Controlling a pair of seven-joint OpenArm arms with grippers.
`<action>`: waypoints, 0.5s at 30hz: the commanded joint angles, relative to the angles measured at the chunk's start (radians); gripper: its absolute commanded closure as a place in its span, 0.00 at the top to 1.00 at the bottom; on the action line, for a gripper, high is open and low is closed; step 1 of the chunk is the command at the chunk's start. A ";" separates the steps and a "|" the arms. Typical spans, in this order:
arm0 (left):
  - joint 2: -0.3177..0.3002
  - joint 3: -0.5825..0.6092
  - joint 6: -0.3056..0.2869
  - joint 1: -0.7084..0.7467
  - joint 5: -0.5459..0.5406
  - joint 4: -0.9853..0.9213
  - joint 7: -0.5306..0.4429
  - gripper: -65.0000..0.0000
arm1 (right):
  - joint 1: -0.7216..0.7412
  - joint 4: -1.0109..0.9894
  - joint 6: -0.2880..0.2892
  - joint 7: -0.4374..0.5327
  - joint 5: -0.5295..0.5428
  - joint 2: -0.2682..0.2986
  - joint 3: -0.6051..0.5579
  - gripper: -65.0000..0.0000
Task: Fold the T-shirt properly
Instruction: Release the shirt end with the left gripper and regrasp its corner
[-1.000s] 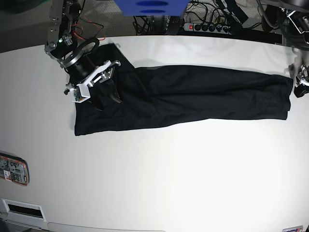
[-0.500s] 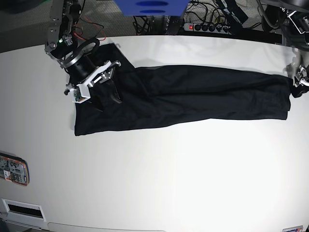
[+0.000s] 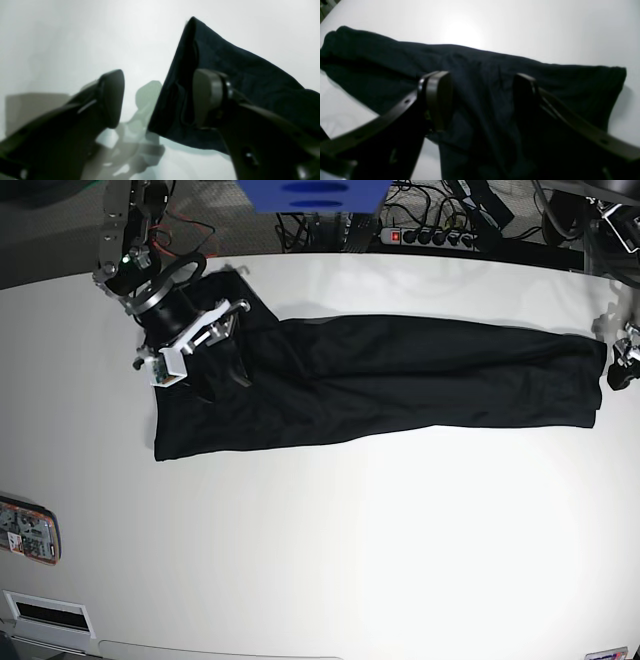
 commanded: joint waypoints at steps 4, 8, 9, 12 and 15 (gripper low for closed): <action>-0.002 -0.003 -0.006 -0.061 -0.020 0.016 -0.012 0.54 | -0.002 0.019 0.005 0.027 0.017 0.005 0.000 0.57; 0.001 0.000 -0.006 -0.064 -0.020 0.016 -0.011 0.54 | -0.002 0.019 0.005 0.025 0.017 0.005 0.000 0.57; 0.001 0.017 -0.006 -0.065 -0.024 0.016 -0.008 0.54 | -0.002 0.019 0.005 0.027 0.017 0.005 0.002 0.57; 0.000 0.086 -0.006 -0.065 -0.029 0.016 0.023 0.54 | -0.003 0.019 0.005 0.027 0.017 0.005 0.000 0.57; 0.001 0.107 -0.006 -0.065 -0.029 0.016 0.025 0.54 | -0.017 0.019 0.005 0.028 0.017 0.005 0.000 0.57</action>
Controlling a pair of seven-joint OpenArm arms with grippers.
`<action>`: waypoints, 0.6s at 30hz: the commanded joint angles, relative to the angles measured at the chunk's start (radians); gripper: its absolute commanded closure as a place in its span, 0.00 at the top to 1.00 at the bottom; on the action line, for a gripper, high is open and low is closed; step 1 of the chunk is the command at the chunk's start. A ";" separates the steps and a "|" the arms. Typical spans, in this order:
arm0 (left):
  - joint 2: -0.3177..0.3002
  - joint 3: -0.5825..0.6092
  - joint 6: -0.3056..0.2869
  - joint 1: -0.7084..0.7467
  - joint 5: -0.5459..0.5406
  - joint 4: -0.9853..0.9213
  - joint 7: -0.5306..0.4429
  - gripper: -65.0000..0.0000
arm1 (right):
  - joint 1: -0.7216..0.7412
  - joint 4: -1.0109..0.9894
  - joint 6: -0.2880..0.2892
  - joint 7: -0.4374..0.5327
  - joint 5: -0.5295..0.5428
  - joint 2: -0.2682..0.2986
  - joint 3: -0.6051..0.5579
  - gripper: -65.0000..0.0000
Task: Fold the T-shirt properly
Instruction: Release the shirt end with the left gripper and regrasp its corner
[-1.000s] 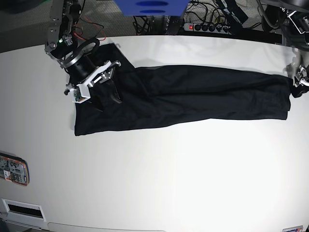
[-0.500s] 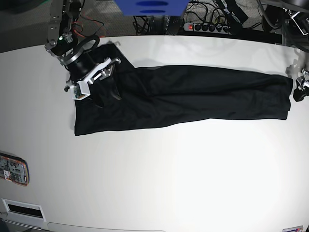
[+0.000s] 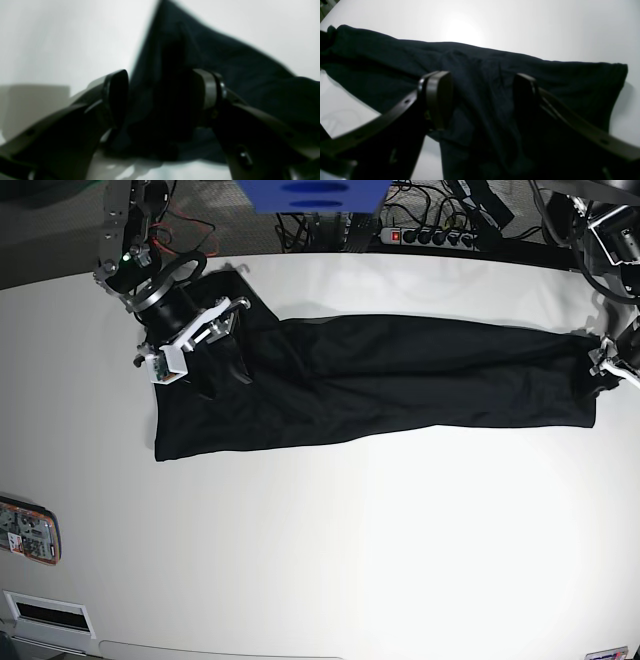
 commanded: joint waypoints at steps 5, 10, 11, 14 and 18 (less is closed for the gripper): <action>-0.036 -0.011 -0.001 -0.005 -0.008 0.016 -0.016 0.54 | -0.002 0.020 0.005 0.027 0.017 0.005 0.007 0.57; -0.037 -0.016 -0.001 -0.005 -0.005 0.013 -0.026 0.54 | -0.002 0.020 0.005 0.027 0.017 0.005 0.007 0.57; -0.037 -0.014 -0.001 -0.003 -0.004 0.010 -0.044 0.54 | -0.002 0.020 0.005 0.027 0.017 0.005 0.007 0.57; -0.036 -0.005 -0.001 0.000 -0.004 -0.078 -0.105 0.54 | -0.002 0.020 0.005 0.027 0.017 0.005 0.004 0.57; -0.036 0.055 -0.001 -0.002 -0.004 -0.134 -0.154 0.54 | -0.002 0.020 0.005 0.028 0.017 0.005 0.009 0.57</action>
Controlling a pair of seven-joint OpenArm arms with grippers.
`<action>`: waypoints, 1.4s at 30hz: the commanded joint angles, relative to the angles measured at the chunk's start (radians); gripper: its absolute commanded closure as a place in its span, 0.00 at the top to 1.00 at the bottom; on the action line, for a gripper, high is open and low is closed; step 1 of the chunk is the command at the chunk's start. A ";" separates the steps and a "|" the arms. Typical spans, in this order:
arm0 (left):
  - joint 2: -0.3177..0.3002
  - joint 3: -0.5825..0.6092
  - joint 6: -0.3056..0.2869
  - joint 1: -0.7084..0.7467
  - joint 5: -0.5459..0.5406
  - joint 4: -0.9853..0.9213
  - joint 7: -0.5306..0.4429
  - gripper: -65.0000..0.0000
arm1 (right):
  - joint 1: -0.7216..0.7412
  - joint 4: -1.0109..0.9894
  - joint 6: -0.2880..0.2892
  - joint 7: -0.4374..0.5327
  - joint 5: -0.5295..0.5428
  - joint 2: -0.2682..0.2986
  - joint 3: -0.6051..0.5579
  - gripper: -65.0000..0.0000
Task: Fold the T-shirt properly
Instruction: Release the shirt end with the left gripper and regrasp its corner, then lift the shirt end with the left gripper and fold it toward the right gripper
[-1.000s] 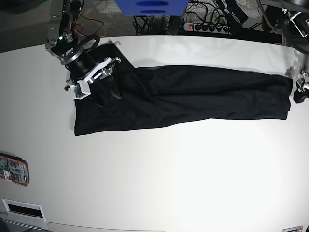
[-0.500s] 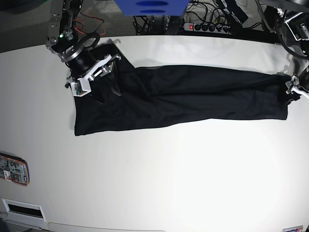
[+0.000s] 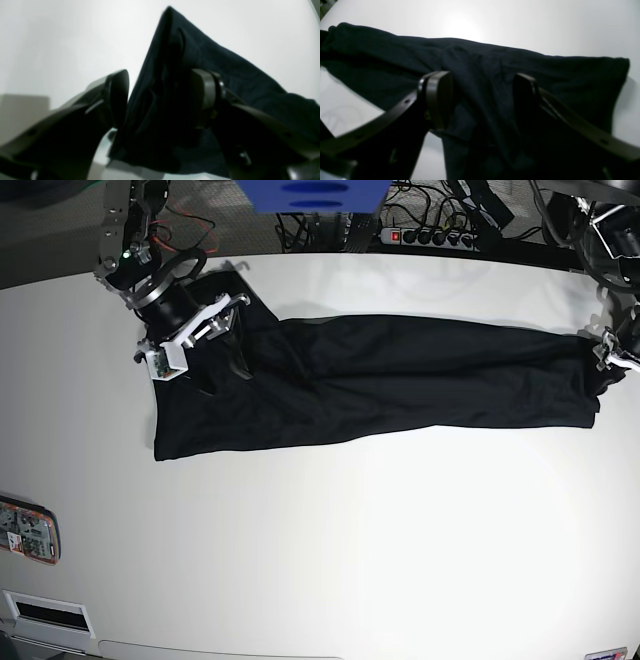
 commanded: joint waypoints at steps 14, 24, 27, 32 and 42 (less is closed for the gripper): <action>0.079 0.044 0.005 -0.008 0.017 0.010 0.024 0.53 | 0.003 0.020 0.003 0.030 0.017 0.007 0.006 0.57; 0.059 0.037 0.005 -0.008 0.017 0.011 0.019 0.18 | 0.003 0.020 0.003 0.030 0.017 0.007 0.001 0.57; 0.050 0.037 0.005 -0.011 0.017 0.011 0.015 0.00 | 0.003 0.020 0.003 0.030 0.017 0.007 0.001 0.57; 0.021 0.040 0.005 -0.035 0.060 0.008 -0.102 0.00 | 0.003 0.020 0.003 0.030 0.017 0.007 0.004 0.57; -0.036 0.038 0.005 -0.041 0.102 0.037 -0.122 0.00 | 0.002 0.022 0.003 0.029 0.017 0.007 0.000 0.57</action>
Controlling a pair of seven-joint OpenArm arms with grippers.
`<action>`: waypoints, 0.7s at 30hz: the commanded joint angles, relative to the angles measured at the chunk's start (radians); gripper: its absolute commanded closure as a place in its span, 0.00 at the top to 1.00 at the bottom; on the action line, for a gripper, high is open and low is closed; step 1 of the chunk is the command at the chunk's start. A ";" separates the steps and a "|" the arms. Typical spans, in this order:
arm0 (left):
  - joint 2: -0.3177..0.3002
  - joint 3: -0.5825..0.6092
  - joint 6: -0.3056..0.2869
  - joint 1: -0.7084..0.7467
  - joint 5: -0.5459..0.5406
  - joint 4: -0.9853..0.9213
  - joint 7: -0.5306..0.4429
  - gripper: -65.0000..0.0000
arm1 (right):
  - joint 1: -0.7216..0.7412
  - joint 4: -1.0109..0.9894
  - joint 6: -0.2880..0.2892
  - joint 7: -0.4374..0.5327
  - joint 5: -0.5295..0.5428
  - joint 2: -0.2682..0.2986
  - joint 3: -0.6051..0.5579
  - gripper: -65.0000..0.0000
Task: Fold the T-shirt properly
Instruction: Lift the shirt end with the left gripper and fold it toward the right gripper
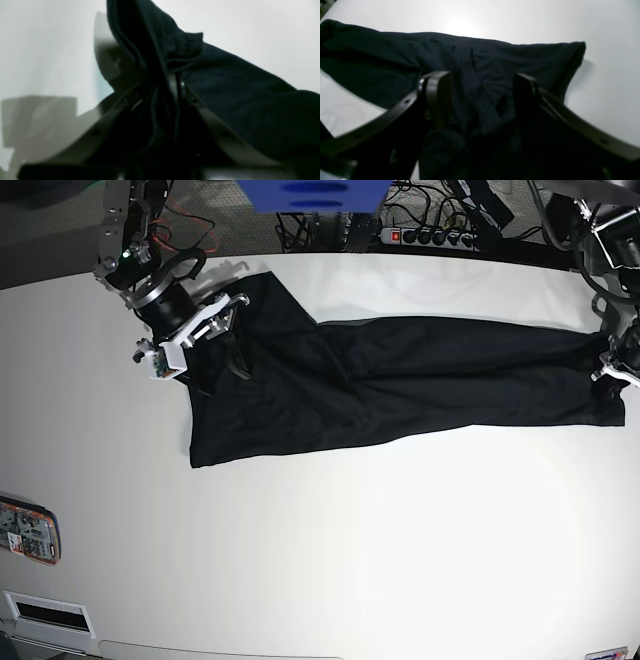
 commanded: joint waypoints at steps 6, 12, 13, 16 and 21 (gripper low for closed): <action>0.059 -0.010 -0.009 0.121 -0.122 0.310 0.149 0.00 | 0.009 0.020 0.003 0.021 0.016 0.006 0.001 0.57; 0.188 -0.009 -0.009 0.159 -0.159 0.571 0.238 0.00 | 0.011 0.020 0.003 0.020 0.016 0.006 -0.001 0.57; 0.214 -0.009 -0.009 0.159 -0.159 0.609 0.253 0.00 | 0.011 0.020 0.003 0.020 0.016 0.006 -0.001 0.57; 0.271 -0.004 -0.009 0.156 -0.157 0.703 0.316 0.00 | 0.009 0.020 0.003 0.020 0.016 0.006 -0.001 0.57; 0.385 -0.001 -0.009 0.151 -0.156 0.793 0.428 0.00 | 0.005 0.020 0.003 0.020 0.016 0.006 -0.001 0.57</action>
